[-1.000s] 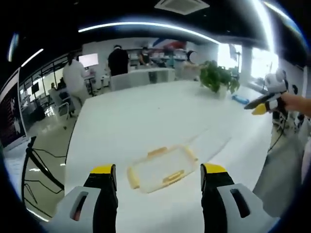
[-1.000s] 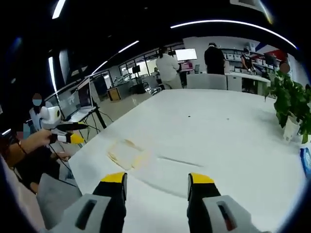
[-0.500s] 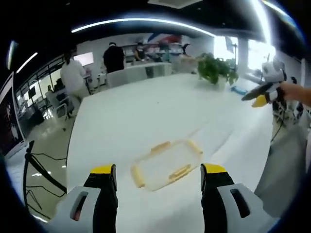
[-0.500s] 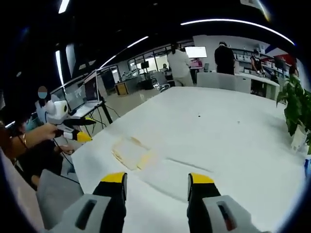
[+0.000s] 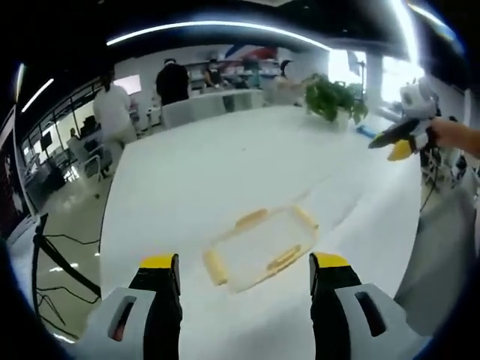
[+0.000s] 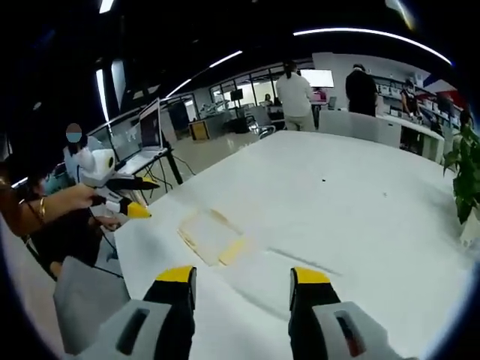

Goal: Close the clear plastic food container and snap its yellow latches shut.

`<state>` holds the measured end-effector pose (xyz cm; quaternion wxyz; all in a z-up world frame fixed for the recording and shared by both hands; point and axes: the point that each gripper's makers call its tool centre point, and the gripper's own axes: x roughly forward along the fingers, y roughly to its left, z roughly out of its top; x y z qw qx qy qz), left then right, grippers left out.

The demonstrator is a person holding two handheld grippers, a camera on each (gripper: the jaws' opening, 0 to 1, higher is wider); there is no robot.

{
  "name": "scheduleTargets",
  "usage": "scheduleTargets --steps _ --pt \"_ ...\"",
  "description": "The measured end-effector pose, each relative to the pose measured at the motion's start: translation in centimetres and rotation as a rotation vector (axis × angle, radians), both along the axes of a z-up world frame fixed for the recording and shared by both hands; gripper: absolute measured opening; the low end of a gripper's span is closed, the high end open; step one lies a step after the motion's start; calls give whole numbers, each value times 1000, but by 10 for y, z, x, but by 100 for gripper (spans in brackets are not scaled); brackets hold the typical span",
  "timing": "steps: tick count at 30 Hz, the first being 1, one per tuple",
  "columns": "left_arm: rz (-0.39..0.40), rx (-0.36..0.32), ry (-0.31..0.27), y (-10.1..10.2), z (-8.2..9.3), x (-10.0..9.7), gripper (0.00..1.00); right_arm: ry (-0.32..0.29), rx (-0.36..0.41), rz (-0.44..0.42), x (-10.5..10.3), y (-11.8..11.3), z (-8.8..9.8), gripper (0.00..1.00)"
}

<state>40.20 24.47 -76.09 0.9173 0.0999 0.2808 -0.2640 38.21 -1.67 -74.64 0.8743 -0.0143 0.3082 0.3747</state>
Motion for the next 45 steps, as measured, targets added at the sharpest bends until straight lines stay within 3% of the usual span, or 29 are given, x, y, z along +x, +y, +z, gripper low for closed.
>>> scheduleTargets --steps 11,22,25,45 --pt "-28 -15 12 -1 -1 10 69 8 4 48 10 22 -6 48" --pt "-49 28 18 9 -9 18 69 8 17 100 15 47 -10 48" --pt "-54 40 24 11 -12 19 69 0 -11 118 17 50 -14 48" --pt "-104 102 60 18 -34 27 69 16 -19 181 27 74 -27 48"
